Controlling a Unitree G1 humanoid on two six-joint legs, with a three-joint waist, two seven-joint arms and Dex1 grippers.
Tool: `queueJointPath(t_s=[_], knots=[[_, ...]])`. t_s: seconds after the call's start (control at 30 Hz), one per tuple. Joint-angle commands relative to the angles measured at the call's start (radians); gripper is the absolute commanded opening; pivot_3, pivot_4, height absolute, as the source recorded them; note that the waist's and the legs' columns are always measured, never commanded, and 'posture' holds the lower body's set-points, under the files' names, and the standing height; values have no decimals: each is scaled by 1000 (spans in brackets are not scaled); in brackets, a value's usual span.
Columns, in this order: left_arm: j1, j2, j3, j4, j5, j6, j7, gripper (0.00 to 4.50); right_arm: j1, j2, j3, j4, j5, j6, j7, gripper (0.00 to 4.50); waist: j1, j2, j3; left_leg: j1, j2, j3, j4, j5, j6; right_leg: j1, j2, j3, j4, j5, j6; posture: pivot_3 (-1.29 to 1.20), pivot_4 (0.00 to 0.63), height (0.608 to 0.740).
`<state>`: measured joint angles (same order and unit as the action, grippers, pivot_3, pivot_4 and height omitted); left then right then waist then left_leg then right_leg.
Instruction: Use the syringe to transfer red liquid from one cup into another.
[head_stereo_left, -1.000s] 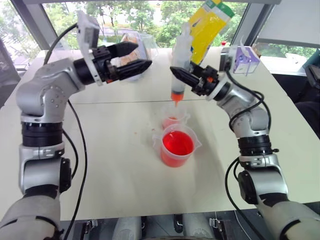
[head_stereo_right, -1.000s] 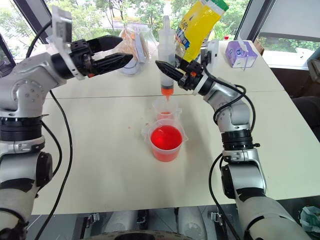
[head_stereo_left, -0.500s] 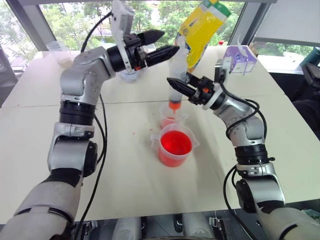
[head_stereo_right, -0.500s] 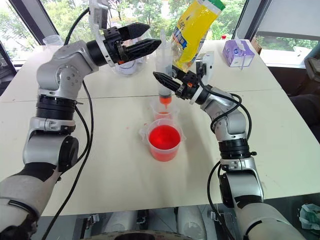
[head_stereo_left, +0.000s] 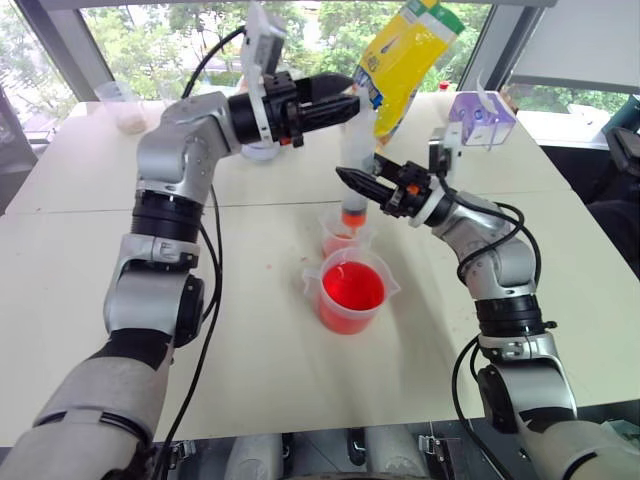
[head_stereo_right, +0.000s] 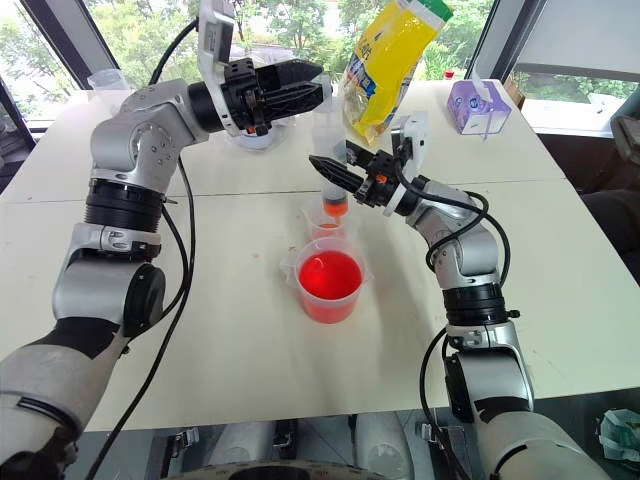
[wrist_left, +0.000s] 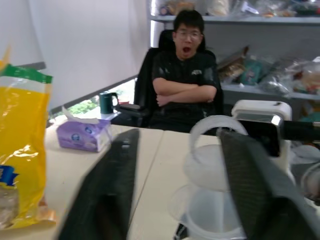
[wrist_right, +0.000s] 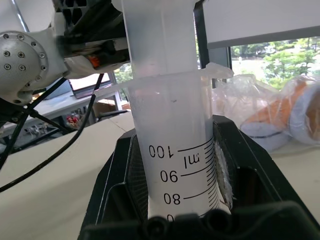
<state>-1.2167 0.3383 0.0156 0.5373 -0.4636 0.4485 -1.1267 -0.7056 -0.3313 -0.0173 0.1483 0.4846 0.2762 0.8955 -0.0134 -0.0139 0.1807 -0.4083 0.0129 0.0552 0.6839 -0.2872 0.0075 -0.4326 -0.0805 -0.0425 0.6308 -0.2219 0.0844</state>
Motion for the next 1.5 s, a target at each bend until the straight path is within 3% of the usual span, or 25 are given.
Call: queueJointPath(t_s=[0.03,0.07,0.63,1.5], knots=[[-31,-10,-10,-13,8,0,-19,291,-44,9,8,-22,-5,-39,30,1398,0,0,0,0,0,0,0,0,0,0,0,0,0,0,0,0,150,740],[-31,-10,-11,-14,10,1,-24,70,-48,10,7,-18,-6,-42,31,1398,-1,0,0,0,0,0,0,0,0,0,0,0,0,0,0,0,150,740],[57,13,-68,-110,56,5,-97,70,-130,9,-38,5,6,-43,23,1398,0,0,0,0,0,0,0,0,0,0,0,0,0,0,0,0,150,740],[148,-8,-97,-156,90,14,-83,70,-185,4,-87,-22,46,30,-5,1398,0,0,0,0,0,0,0,0,0,0,0,0,0,0,0,0,150,740]])
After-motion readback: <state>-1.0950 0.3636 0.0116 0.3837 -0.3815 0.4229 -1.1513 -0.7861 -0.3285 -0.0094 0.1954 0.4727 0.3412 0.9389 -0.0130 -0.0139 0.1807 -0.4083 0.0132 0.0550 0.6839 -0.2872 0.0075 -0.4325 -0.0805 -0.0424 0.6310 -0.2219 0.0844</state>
